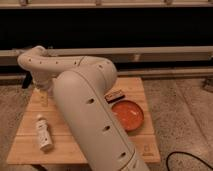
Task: Pick up the ceramic cup
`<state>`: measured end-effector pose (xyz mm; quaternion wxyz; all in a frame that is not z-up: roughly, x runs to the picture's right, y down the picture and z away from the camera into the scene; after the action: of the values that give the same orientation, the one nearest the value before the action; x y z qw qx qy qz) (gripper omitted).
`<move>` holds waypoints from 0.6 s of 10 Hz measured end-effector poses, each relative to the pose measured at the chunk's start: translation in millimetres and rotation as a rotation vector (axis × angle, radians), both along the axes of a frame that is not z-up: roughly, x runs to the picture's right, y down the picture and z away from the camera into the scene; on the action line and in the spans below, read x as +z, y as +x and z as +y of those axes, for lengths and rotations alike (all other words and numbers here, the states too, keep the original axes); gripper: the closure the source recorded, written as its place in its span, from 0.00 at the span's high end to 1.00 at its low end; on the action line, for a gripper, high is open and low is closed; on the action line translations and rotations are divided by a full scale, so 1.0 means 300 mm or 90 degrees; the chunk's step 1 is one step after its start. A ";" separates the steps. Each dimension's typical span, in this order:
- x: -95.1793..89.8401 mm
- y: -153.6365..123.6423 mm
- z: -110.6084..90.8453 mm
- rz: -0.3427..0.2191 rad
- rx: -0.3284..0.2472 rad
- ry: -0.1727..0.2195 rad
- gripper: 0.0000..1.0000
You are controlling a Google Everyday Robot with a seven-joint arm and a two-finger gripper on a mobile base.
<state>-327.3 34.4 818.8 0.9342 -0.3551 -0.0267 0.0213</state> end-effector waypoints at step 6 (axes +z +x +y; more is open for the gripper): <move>0.099 -0.024 0.108 -0.019 -0.038 -0.077 0.75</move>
<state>-334.4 66.7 848.4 0.9109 -0.4115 -0.0285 -0.0101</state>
